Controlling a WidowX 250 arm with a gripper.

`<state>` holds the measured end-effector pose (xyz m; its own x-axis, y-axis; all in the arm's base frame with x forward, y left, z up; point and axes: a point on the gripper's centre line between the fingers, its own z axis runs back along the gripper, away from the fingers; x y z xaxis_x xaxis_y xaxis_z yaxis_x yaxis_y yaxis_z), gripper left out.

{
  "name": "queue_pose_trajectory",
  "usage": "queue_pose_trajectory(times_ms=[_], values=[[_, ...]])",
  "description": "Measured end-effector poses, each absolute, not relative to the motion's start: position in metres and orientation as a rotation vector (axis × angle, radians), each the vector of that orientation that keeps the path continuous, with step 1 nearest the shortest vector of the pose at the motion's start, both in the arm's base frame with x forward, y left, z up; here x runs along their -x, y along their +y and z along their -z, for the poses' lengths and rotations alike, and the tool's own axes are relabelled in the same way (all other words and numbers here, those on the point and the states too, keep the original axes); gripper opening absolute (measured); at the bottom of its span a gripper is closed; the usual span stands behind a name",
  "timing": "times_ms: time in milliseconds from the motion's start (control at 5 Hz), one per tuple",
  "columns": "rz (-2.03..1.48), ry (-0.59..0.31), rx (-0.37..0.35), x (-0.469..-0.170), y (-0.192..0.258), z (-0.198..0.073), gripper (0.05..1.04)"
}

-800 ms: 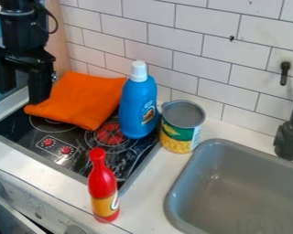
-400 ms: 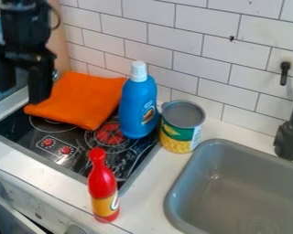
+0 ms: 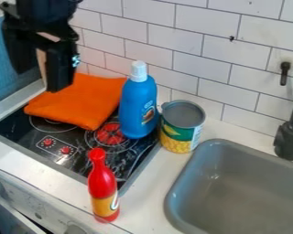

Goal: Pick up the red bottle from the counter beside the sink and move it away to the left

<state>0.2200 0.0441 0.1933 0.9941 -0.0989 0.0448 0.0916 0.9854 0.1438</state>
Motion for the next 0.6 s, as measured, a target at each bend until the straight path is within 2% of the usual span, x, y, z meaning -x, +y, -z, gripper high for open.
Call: queue_pose_trajectory(times_ms=[200,600], values=[[0.179,-0.055,-0.116,-0.206,0.014,-0.191,1.001],[0.248,-0.012,-0.097,-0.187,-0.016,-0.162,1.001]])
